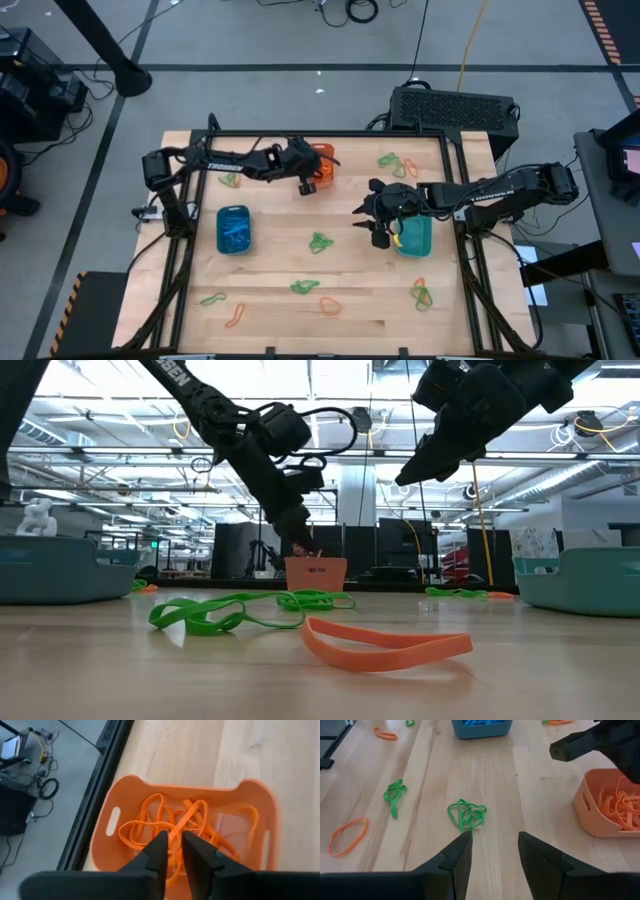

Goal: Sort rubber bands into baskets
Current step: Put the orange rubber band into the orange bin

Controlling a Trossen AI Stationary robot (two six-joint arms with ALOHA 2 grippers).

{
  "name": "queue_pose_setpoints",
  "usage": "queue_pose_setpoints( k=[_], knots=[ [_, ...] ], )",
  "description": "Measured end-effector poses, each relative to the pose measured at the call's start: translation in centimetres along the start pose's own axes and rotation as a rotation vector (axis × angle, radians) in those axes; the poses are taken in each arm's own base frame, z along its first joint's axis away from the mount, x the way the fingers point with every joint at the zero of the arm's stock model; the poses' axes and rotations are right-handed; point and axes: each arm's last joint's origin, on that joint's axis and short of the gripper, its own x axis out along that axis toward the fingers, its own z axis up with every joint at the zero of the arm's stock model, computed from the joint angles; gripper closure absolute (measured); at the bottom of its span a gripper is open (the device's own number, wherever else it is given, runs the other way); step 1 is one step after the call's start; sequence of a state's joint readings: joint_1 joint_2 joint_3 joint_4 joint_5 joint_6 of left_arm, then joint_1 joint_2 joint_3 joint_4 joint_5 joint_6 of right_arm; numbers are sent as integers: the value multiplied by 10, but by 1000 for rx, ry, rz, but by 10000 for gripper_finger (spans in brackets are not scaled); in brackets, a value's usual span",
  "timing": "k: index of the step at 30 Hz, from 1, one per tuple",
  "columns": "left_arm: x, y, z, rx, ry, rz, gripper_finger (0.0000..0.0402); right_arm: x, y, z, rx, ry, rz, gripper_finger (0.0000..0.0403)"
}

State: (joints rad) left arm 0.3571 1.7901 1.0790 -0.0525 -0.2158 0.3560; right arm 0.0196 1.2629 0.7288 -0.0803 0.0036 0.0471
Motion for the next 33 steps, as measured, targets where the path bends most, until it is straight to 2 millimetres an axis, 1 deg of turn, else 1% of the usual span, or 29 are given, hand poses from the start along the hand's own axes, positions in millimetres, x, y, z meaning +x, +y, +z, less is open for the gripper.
queue_pose_setpoints(
  k=[3,7,10,12,14,16,18,21,23,25,27,33],
  knots=[
    [0,-1,-1,3,11,3,306,0,0,0,0,0,0,250],
    [0,1,-1,1,32,63,267,0,0,0,0,0,0,250],
    [-2,-1,0,-5,53,83,252,0,0,0,0,1,0,250],
    [-7,-4,2,-1,78,39,250,0,0,0,1,1,0,250],
    [-20,-9,8,14,76,-70,249,0,0,0,1,4,0,250],
    [-37,-16,14,11,52,-204,249,0,0,0,1,4,0,250],
    [-56,-23,17,-27,44,-333,249,0,0,0,1,4,0,250],
    [-84,-38,20,-72,51,-521,249,0,0,0,1,3,0,250],
    [-102,-54,20,-64,54,-610,249,0,0,0,-2,0,0,250],
    [-118,-72,17,-60,93,-662,249,0,0,0,-4,-3,0,250],
    [-131,-87,9,-82,181,-696,249,0,0,1,4,-5,1,250],
    [-166,-131,-6,-228,436,-731,249,0,0,1,17,-9,3,250]
  ],
)
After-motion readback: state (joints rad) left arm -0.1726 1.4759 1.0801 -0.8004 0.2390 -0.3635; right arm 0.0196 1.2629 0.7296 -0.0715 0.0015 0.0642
